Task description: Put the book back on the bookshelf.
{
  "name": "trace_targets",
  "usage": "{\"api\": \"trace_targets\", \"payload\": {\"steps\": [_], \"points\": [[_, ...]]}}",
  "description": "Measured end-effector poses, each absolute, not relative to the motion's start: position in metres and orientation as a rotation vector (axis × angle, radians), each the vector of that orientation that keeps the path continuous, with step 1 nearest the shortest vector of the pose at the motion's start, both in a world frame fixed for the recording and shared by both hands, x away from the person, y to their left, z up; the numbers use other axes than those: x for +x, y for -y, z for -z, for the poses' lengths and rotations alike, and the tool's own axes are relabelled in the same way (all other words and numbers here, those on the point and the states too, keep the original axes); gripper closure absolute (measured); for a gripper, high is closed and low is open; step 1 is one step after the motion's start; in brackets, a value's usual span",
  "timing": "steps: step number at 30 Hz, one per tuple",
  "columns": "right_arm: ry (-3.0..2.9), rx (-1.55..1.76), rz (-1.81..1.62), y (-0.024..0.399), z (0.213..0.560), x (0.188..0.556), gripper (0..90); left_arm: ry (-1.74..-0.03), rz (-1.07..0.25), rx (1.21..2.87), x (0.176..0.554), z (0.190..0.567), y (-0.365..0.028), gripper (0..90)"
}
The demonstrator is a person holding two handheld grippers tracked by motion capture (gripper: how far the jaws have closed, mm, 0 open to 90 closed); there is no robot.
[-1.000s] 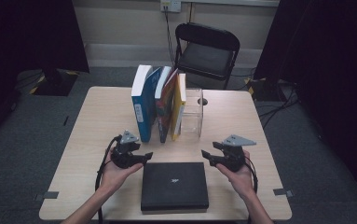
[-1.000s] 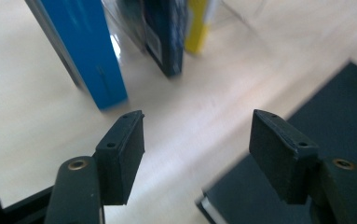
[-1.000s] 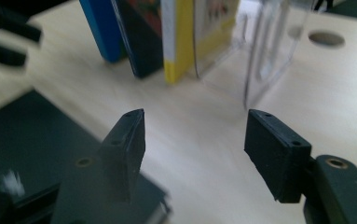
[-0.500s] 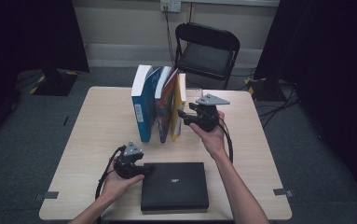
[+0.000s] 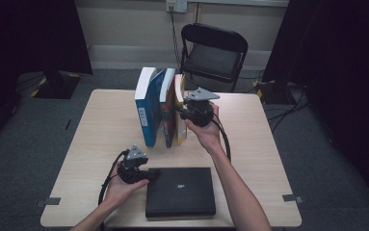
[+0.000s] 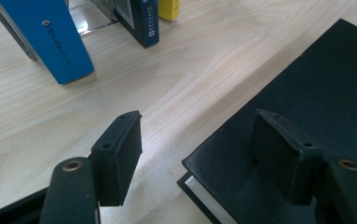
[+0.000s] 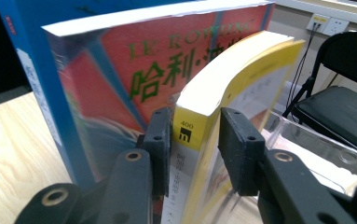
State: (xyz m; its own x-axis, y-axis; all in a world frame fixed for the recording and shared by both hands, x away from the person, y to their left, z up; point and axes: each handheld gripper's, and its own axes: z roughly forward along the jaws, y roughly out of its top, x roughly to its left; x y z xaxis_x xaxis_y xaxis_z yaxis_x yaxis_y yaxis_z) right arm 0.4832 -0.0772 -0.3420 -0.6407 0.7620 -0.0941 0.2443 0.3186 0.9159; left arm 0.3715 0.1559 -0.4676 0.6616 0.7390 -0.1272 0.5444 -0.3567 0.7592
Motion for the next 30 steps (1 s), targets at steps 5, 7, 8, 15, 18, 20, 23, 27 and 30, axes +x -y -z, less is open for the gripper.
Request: {"api": "trace_targets", "payload": {"steps": [5,7,8,15,18,20,23,27,30], "points": [[-2.081,0.891,-1.353,0.074,0.345,0.483,59.4,-0.992,-0.299,2.055,0.371,0.467,-0.156,33.2],[-2.100,0.910,-1.370,0.073,0.346,0.483,53.9,-0.995,-0.302,2.051,0.371,0.468,-0.155,33.2],[-2.104,0.907,-1.373,0.072,0.348,0.483,52.1,-0.994,-0.305,2.053,0.371,0.467,-0.155,33.2],[-2.118,0.924,-1.379,0.073,0.352,0.481,44.3,-0.997,-0.303,2.054,0.370,0.467,-0.155,33.2],[-2.119,0.943,-1.375,0.080,0.355,0.480,42.9,-0.999,-0.301,2.046,0.370,0.468,-0.155,33.2],[-2.122,0.954,-1.374,0.085,0.358,0.477,42.9,-1.000,-0.304,2.051,0.370,0.467,-0.155,33.2],[-2.131,0.957,-1.369,0.091,0.361,0.471,42.0,-1.008,-0.296,2.055,0.370,0.467,-0.155,33.8],[-2.157,0.954,-1.380,0.102,0.365,0.455,39.7,-1.009,-0.290,2.091,0.366,0.462,-0.156,37.3],[-2.200,0.931,-1.377,0.110,0.371,0.439,38.2,-1.021,-0.240,2.078,0.362,0.459,-0.157,38.3]]}}
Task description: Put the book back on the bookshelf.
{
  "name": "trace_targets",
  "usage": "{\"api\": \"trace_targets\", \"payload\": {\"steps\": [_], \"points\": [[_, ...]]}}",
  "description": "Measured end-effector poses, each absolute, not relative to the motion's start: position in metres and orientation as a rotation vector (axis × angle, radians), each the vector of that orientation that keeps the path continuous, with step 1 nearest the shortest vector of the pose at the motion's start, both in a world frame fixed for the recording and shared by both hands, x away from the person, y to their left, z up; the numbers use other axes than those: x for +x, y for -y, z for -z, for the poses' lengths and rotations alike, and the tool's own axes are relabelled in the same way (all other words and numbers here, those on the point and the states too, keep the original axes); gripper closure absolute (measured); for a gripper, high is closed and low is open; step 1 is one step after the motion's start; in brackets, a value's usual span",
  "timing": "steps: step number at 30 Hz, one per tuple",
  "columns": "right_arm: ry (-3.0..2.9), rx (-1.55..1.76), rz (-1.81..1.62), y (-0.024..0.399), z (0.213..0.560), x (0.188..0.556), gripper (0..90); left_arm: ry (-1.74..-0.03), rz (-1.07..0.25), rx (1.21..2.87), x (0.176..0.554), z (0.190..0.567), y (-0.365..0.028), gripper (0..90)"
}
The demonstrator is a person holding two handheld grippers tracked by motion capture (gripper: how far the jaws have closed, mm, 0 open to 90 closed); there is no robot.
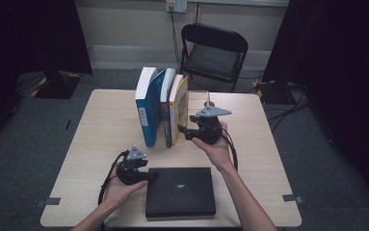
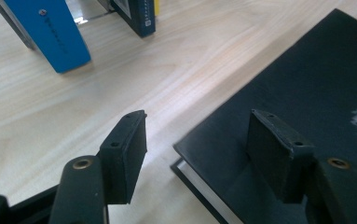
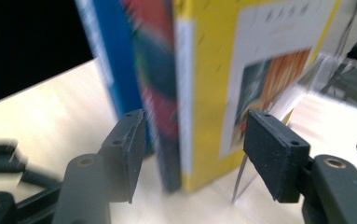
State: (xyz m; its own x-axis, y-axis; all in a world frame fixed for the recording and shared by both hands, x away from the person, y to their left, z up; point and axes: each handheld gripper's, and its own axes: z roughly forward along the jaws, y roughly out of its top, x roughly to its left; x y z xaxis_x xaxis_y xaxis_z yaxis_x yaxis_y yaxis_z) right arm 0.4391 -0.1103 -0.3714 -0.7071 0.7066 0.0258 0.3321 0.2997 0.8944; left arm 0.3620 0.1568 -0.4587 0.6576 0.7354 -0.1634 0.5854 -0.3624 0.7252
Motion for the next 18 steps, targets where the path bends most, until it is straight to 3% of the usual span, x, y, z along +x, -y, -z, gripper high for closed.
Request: {"api": "trace_targets", "payload": {"steps": [7,18], "points": [[-2.274,0.932,-1.368,0.135,0.395,0.404,35.7,-1.043,-0.211,2.059,0.348,0.451,-0.164,45.4],[-2.389,0.993,-1.307,0.154,0.449,0.368,27.3,-1.074,-0.178,2.047,0.335,0.457,-0.171,41.8]]}}
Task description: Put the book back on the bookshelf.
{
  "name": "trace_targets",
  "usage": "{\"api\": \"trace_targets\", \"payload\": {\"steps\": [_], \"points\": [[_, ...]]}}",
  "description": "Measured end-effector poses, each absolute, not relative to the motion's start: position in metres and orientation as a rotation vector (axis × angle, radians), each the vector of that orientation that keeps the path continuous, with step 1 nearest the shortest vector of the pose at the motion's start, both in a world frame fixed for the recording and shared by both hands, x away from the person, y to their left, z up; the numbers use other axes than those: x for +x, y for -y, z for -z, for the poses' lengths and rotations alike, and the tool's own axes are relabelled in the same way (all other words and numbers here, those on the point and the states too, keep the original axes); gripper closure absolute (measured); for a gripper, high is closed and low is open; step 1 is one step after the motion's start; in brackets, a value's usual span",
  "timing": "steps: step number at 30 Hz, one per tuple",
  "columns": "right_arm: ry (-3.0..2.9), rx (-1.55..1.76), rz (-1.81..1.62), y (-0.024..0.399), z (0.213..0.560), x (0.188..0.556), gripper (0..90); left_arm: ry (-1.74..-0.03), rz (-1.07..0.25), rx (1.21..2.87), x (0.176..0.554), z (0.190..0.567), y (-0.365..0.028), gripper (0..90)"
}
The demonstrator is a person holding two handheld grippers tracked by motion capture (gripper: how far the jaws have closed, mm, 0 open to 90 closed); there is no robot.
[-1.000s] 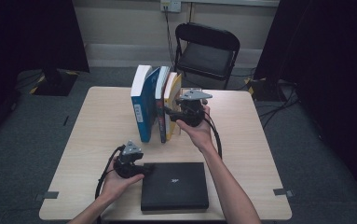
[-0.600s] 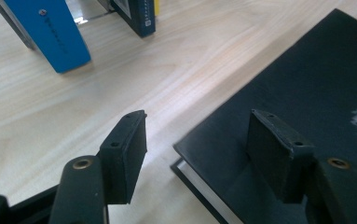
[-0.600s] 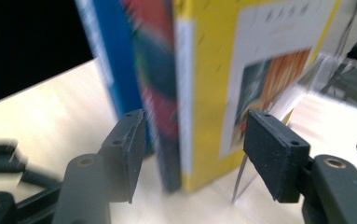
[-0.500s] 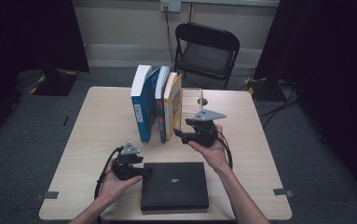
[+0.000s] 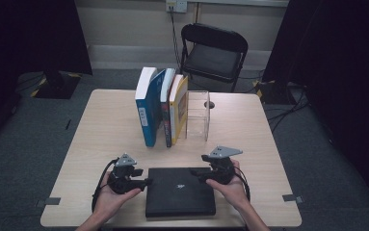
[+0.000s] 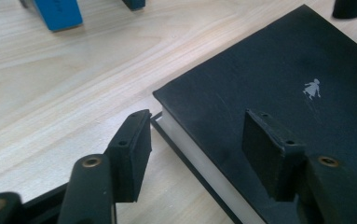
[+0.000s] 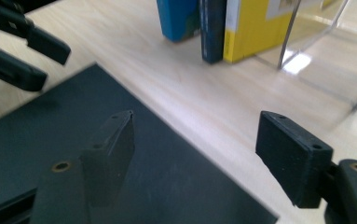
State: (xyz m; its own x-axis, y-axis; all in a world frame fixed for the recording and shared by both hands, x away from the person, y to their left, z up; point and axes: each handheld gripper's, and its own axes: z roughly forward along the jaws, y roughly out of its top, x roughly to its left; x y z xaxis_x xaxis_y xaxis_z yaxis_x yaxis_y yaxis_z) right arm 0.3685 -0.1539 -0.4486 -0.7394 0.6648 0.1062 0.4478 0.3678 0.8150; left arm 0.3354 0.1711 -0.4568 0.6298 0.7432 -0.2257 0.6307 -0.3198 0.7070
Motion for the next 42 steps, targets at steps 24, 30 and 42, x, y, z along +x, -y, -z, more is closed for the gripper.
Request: {"api": "trace_targets", "payload": {"steps": [24,30,42], "points": [[-2.427,1.060,-1.293,0.183,0.476,0.280,16.1,-0.953,-0.247,2.057,0.371,0.467,-0.142,46.3],[-2.422,1.050,-1.290,0.181,0.478,0.277,14.2,-0.975,-0.178,2.020,0.378,0.470,-0.144,44.5],[-2.452,1.002,-1.244,0.181,0.481,0.270,11.3,-0.936,-0.121,2.038,0.376,0.472,-0.139,40.1]]}}
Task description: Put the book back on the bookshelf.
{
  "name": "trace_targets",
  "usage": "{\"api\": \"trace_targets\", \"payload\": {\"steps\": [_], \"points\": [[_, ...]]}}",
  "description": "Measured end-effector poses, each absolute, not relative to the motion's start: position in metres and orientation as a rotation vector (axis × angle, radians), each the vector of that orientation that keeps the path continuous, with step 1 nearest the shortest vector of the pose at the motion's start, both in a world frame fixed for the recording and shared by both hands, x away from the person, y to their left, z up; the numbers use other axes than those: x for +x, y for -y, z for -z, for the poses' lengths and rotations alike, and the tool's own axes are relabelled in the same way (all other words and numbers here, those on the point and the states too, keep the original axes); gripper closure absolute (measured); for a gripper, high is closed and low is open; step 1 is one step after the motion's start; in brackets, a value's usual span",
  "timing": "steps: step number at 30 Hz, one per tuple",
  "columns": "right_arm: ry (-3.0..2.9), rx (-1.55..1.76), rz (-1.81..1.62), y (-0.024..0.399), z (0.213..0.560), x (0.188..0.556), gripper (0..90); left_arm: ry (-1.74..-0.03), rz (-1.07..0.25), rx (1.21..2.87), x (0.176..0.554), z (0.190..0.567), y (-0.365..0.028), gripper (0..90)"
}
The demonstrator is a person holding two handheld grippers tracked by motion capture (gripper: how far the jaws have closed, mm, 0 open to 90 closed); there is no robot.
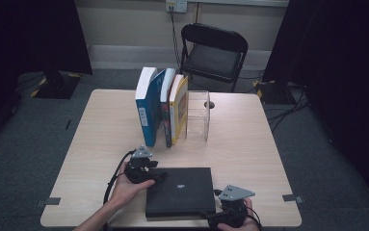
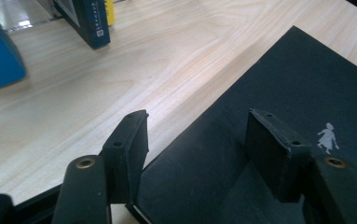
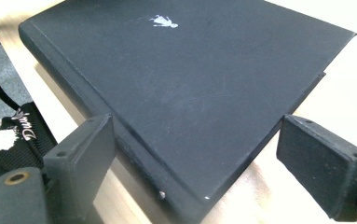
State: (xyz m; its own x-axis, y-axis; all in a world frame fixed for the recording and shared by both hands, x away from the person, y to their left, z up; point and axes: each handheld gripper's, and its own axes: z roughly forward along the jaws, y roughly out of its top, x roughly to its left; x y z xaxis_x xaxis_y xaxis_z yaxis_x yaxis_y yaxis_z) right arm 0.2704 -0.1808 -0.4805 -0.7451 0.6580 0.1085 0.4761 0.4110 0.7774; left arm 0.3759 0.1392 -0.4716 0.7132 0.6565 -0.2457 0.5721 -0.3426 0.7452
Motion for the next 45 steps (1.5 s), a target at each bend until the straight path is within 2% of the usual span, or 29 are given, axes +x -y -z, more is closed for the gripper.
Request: {"api": "trace_targets", "payload": {"steps": [19,22,24,27,32,36,40,45], "points": [[-2.486,0.957,-1.258,0.182,0.481,0.278,11.0,-0.927,-0.151,2.079,0.371,0.467,-0.141,39.4],[-2.456,0.967,-1.268,0.187,0.480,0.281,22.3,-0.945,-0.139,2.081,0.368,0.467,-0.145,38.3],[-2.446,0.981,-1.275,0.193,0.480,0.288,26.4,-0.945,-0.139,2.079,0.365,0.467,-0.149,38.2],[-2.421,1.026,-1.264,0.196,0.481,0.297,21.0,-0.952,-0.135,2.099,0.360,0.465,-0.151,37.5],[-2.351,1.057,-1.222,0.196,0.479,0.309,26.1,-0.962,-0.105,2.139,0.347,0.462,-0.155,34.6],[-2.312,1.096,-1.204,0.196,0.478,0.319,27.3,-0.965,-0.102,2.134,0.345,0.461,-0.159,40.1],[-2.292,1.108,-1.203,0.194,0.477,0.314,31.1,-0.941,-0.109,2.114,0.353,0.461,-0.158,45.7],[-2.289,1.113,-1.226,0.191,0.474,0.301,34.7,-0.946,-0.115,2.065,0.371,0.458,-0.156,41.6]]}}
